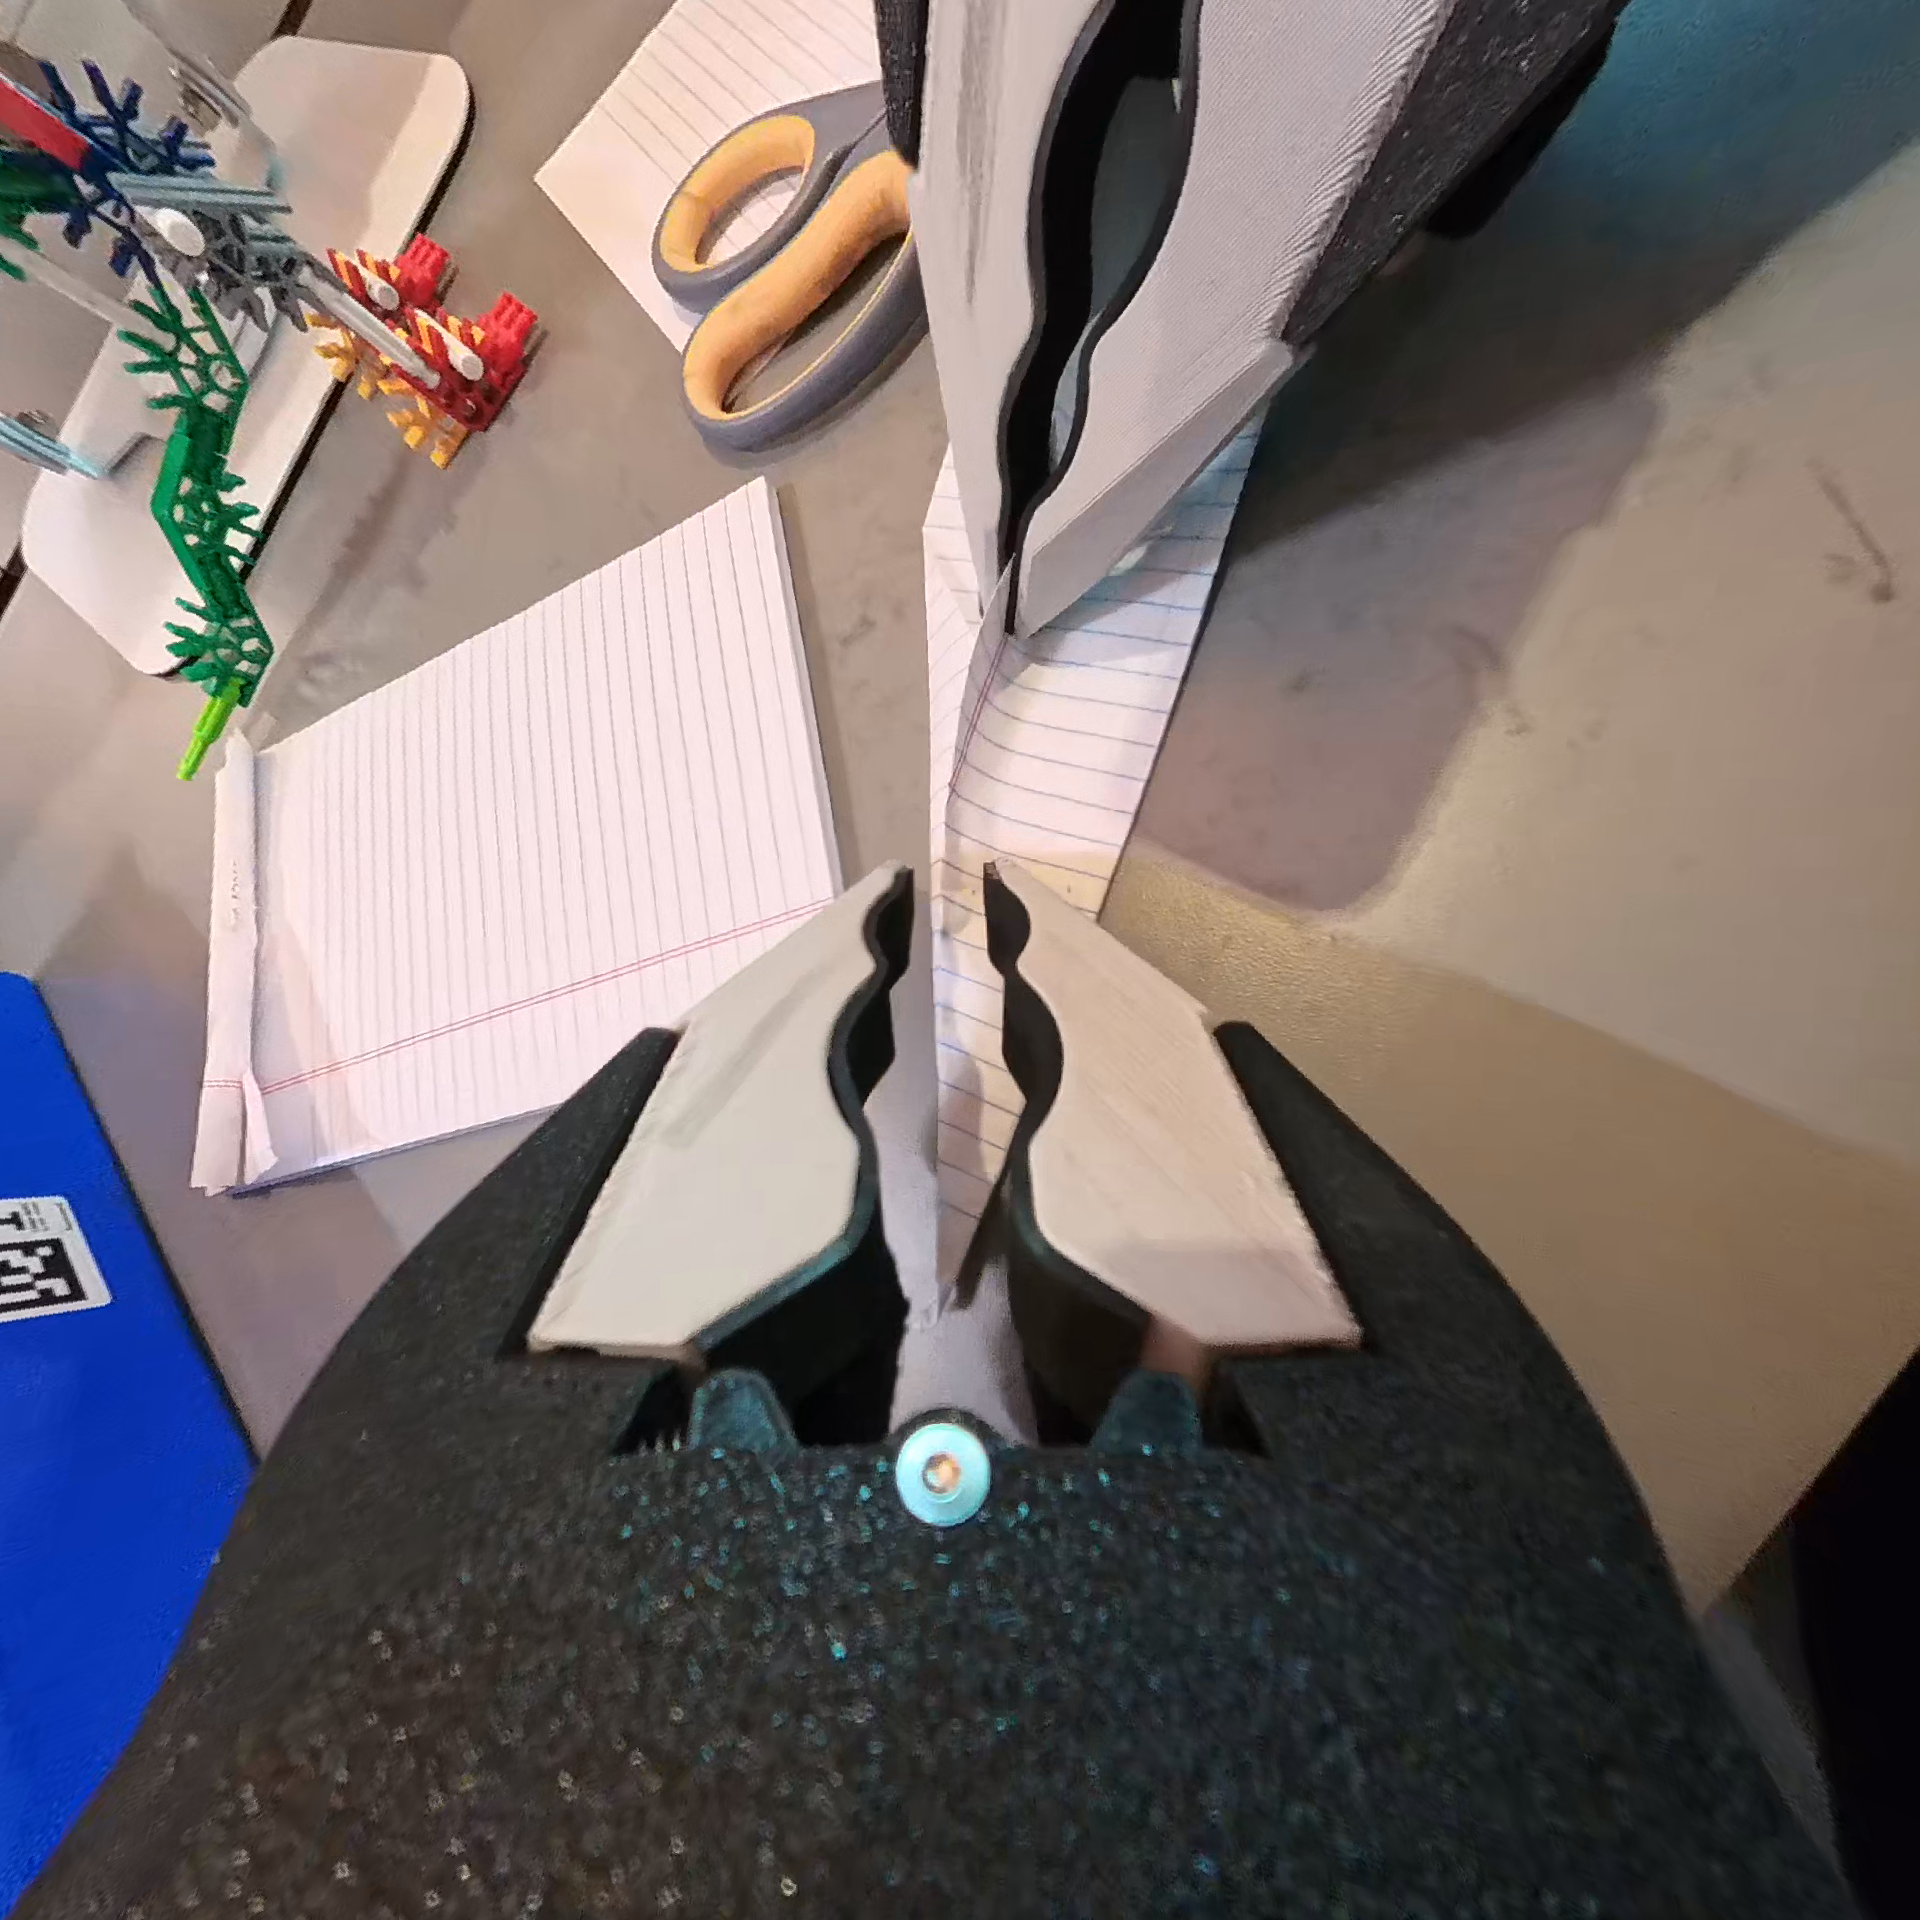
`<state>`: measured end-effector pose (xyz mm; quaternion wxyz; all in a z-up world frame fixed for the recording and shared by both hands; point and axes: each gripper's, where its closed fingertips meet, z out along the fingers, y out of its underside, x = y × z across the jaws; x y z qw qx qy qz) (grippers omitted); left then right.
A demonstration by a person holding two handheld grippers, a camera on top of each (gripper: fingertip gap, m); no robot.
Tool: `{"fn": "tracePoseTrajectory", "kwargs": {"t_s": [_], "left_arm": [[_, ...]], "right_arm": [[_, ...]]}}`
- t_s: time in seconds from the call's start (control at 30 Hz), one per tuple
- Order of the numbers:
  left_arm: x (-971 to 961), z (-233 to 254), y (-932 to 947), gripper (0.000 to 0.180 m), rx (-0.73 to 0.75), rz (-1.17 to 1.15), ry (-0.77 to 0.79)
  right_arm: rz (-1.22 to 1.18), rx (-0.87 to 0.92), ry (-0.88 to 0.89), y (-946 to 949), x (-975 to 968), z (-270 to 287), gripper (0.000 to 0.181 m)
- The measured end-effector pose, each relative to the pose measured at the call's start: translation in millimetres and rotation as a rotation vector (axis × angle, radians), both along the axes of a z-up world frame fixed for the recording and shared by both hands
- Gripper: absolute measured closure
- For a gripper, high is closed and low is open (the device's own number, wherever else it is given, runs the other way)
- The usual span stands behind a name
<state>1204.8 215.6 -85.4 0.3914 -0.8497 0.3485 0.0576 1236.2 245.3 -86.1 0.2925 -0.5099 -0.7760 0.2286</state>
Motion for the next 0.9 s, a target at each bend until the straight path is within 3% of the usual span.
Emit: {"fn": "tracePoseTrajectory", "kwargs": {"t_s": [0.7,0.83,0.9], "left_arm": [[3.6,-0.8,-1.5,0.175,0.086,-0.035,0.067],[3.8,-1.0,-1.8,0.176,0.086,-0.037,0.07],[3.9,-1.0,-1.7,0.176,0.086,-0.038,0.072]], "right_arm": [[-0.001,0.11,-0.013,-30.4,13.8,12.0,0.181],[-0.029,0.068,-0.002,-36.4,13.0,18.9,0.181],[-0.041,0.006,0.002,-40.0,14.6,23.1,0.171]]}}
